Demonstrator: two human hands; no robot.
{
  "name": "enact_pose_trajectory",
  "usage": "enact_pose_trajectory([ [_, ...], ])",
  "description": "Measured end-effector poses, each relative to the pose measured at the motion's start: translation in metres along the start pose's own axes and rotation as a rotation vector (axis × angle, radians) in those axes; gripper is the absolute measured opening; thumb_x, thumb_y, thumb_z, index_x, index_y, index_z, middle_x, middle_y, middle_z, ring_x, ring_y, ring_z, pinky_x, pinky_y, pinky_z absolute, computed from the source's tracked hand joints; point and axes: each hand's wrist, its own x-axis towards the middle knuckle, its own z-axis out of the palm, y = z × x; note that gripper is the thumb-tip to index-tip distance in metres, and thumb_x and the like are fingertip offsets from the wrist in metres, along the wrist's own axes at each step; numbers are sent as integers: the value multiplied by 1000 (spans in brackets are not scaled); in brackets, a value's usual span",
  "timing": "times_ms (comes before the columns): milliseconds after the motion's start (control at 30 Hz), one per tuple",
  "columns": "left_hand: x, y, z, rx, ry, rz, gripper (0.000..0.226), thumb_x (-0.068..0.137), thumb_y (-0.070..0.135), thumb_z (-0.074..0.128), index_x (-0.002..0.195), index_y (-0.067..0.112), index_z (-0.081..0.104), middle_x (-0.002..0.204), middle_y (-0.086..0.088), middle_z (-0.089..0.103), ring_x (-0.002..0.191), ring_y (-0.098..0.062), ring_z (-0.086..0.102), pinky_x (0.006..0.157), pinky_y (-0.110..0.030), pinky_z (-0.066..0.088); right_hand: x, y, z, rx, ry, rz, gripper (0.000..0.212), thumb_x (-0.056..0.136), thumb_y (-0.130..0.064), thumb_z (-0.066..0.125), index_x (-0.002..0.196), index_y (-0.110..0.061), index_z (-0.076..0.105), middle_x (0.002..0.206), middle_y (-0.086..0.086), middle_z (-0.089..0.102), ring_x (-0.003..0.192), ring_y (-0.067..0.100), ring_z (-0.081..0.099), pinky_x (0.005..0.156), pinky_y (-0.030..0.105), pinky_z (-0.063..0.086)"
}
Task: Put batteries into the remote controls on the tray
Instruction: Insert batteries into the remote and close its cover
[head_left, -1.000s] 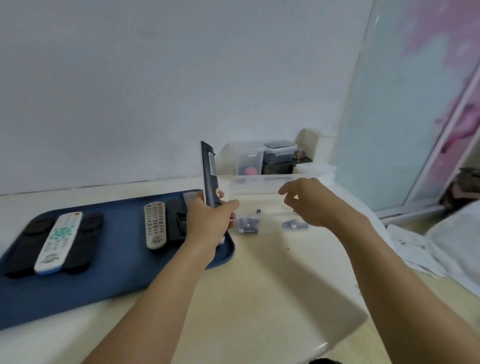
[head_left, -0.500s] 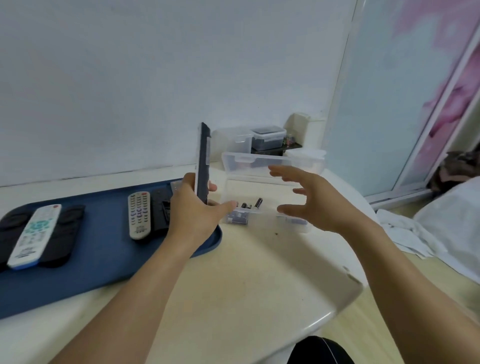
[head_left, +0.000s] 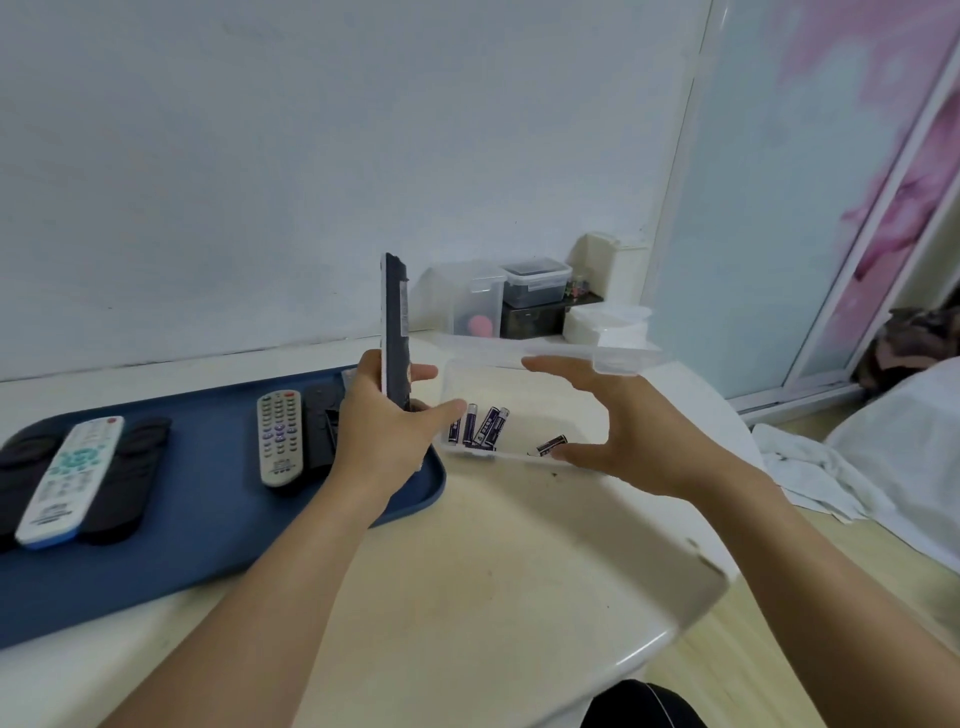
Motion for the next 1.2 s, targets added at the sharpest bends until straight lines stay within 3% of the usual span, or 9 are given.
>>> enact_pose_trajectory([
  [67,1,1,0,-65,-9,-13,48,68,16,92,103,27,60,96,-6,71,57,-10,54,53,-33,53,-1,-1,0,15,-6,-25,80,80,-16,82,146,-41,43,144,-37,43,129,-19,37,105,1,26],
  [167,5,2,1,-148,-86,-10,46,73,20,90,111,25,65,106,-4,70,62,-7,57,63,-27,50,-2,-1,1,81,0,-51,73,79,-6,81,139,-36,52,138,-36,47,127,-20,39,98,-1,30],
  [267,9,2,2,-159,-95,-9,29,81,25,83,103,28,66,98,-10,68,62,-10,55,66,-30,49,1,2,2,83,-4,-84,59,76,-4,84,128,-24,65,136,-19,58,130,-12,44,102,4,32],
  [400,8,2,6,-173,-32,4,21,88,27,77,91,26,56,67,2,56,53,-14,49,58,-27,48,5,-3,2,-144,-31,-36,37,82,-8,79,113,-27,74,114,-16,70,91,-10,59,82,7,43],
  [600,3,1,7,-199,-10,54,19,91,13,73,91,21,56,79,8,60,57,-9,54,60,-22,52,26,-1,1,-446,-190,274,54,94,1,57,141,-27,53,133,1,59,111,19,63,93,36,51],
  [800,-3,4,8,-136,4,139,24,89,7,73,88,24,57,90,-5,68,64,-6,61,64,-26,57,58,4,6,-650,-465,285,34,90,-10,70,123,-10,62,117,8,64,95,23,58,76,33,49],
  [933,-5,3,9,-102,-9,167,23,90,3,70,88,20,56,76,13,68,61,-4,60,64,-28,58,69,9,7,-803,-617,264,20,91,-20,65,103,-5,71,109,11,68,93,26,62,71,31,48],
  [1067,-4,1,8,-101,-2,166,22,90,2,69,89,18,55,75,15,67,60,-1,59,64,-24,57,67,-2,2,-757,-753,265,25,97,-23,54,107,-7,70,110,9,66,84,23,51,58,25,34],
  [1200,-2,-1,10,-88,17,174,22,90,1,68,90,18,55,76,12,67,61,-4,58,65,-26,56,62,-13,-9,-625,-827,309,32,98,-39,51,101,-13,69,88,-1,60,79,20,50,66,30,39],
])
